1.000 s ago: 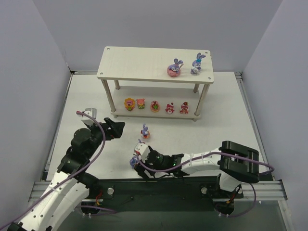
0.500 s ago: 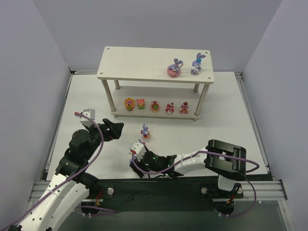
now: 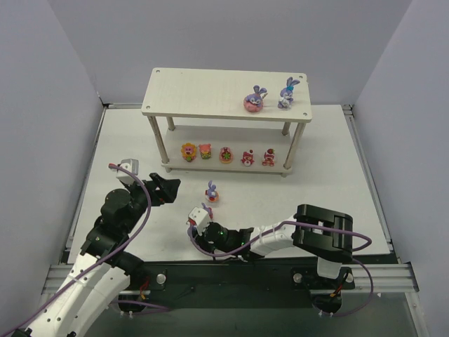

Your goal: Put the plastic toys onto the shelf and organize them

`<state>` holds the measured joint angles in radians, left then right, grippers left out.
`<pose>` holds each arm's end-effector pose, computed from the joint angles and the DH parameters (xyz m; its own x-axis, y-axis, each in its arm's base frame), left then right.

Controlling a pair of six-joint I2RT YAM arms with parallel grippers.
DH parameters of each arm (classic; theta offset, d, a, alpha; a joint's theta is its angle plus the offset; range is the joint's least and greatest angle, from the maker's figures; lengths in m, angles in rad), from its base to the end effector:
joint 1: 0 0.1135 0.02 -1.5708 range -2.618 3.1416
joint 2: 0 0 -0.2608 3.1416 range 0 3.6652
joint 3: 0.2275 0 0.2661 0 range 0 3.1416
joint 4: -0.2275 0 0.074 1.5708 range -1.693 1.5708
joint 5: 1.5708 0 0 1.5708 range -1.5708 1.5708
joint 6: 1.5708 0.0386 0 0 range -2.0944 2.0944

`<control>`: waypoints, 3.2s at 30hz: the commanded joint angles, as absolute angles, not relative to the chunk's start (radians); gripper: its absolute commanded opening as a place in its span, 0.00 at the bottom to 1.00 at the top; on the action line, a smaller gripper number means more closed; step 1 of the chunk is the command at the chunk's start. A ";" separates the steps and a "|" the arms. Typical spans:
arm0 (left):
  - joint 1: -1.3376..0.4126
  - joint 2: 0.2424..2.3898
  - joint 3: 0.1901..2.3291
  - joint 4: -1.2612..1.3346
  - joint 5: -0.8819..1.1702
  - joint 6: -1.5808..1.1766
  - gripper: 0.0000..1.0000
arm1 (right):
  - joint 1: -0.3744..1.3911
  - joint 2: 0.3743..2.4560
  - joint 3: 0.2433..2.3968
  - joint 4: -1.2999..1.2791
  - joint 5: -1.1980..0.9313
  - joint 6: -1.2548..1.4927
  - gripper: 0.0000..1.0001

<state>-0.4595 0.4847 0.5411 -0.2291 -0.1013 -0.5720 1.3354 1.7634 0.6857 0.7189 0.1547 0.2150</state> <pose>0.1410 -0.0654 0.2902 -0.3200 -0.4425 -0.8377 0.2126 0.8281 -0.5186 0.0875 0.3394 0.1301 -0.2778 -0.2545 -0.9263 -0.8883 0.4351 0.1469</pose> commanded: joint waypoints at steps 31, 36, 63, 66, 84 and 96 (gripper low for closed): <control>-0.466 0.423 0.569 -0.252 -0.187 -0.586 0.97 | 1.361 1.456 0.867 0.283 0.316 0.290 0.00; -0.465 0.391 0.563 -0.271 -0.242 -0.600 0.97 | 1.356 1.370 0.955 0.157 0.389 0.284 0.00; -0.466 0.377 0.540 -0.270 -0.268 -0.604 0.97 | 1.014 1.451 1.638 -0.087 0.584 0.083 0.00; -0.466 0.376 0.534 -0.264 -0.270 -0.604 0.97 | 0.989 1.495 1.707 -0.089 0.592 0.077 0.00; -0.466 0.379 0.523 -0.256 -0.272 -0.604 0.97 | 0.913 1.686 1.888 -0.129 0.658 0.144 0.00; -0.466 0.374 0.523 -0.258 -0.270 -0.604 0.97 | 0.861 1.743 1.957 -0.238 0.624 0.245 0.00</control>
